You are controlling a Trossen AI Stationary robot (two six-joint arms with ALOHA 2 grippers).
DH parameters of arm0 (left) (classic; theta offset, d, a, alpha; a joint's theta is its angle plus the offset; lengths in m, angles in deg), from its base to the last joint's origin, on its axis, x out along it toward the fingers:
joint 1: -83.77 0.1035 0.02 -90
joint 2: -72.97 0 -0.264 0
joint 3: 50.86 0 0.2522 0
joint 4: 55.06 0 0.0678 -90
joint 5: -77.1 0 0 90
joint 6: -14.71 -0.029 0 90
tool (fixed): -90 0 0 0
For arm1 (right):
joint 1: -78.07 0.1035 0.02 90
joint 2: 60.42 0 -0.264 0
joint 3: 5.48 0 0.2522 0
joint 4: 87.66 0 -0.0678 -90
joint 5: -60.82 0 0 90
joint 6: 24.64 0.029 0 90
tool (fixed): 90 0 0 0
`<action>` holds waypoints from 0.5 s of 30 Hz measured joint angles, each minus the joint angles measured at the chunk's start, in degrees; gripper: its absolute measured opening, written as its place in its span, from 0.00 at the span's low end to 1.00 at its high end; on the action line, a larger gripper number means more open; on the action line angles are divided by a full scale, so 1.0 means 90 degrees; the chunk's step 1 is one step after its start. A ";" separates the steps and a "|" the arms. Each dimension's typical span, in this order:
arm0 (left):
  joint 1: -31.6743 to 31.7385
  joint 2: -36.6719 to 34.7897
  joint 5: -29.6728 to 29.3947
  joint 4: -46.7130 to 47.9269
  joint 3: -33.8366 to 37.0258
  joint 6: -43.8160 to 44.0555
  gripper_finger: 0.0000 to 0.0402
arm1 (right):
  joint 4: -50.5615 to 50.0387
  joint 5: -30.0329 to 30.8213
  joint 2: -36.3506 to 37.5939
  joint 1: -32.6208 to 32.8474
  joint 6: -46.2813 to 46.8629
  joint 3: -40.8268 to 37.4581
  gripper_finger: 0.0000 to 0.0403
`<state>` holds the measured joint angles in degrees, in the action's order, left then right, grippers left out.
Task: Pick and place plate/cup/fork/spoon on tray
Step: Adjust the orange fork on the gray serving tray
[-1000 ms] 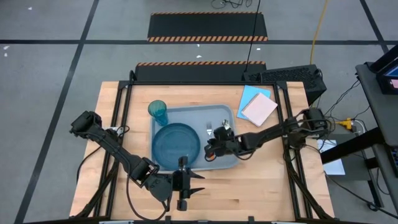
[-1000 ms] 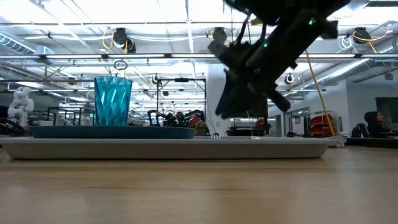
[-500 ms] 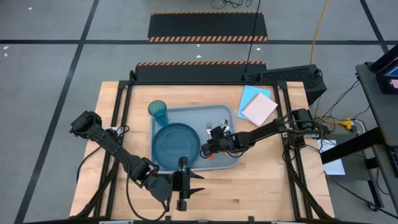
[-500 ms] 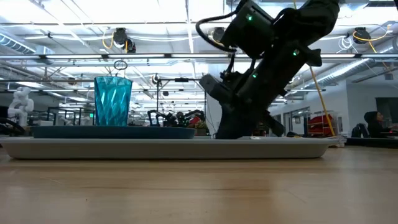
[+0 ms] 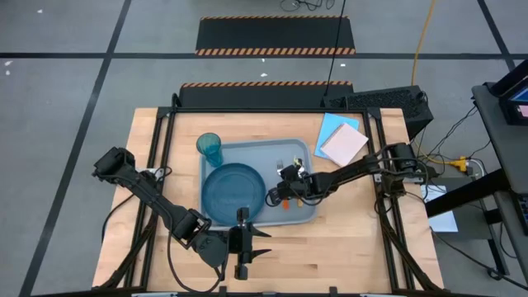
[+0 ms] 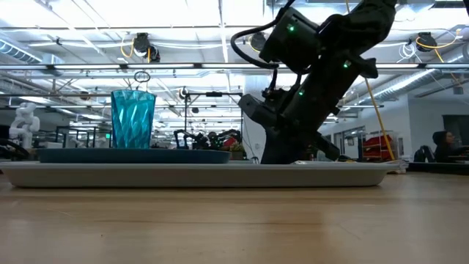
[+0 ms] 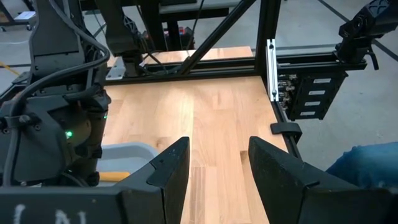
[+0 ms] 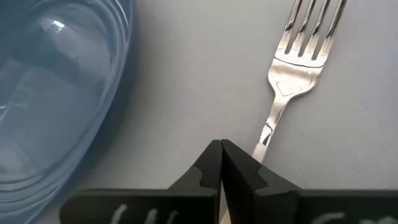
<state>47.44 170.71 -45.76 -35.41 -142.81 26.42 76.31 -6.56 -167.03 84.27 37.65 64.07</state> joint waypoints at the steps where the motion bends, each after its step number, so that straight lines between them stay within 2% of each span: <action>1: 0.0000 0.0001 0.0000 0.0000 0.0000 0.0000 0.42 | 0.0001 -0.0001 0.0000 -0.0019 0.0002 0.0000 0.00; 15: 0.0000 -0.0001 0.0000 0.0009 0.0000 0.0000 0.42 | -0.0161 -0.0001 0.0132 -0.0142 -0.0068 -0.0010 0.00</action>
<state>47.44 170.71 -45.76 -35.32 -142.81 26.42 74.86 -6.57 -165.84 82.99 37.03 63.98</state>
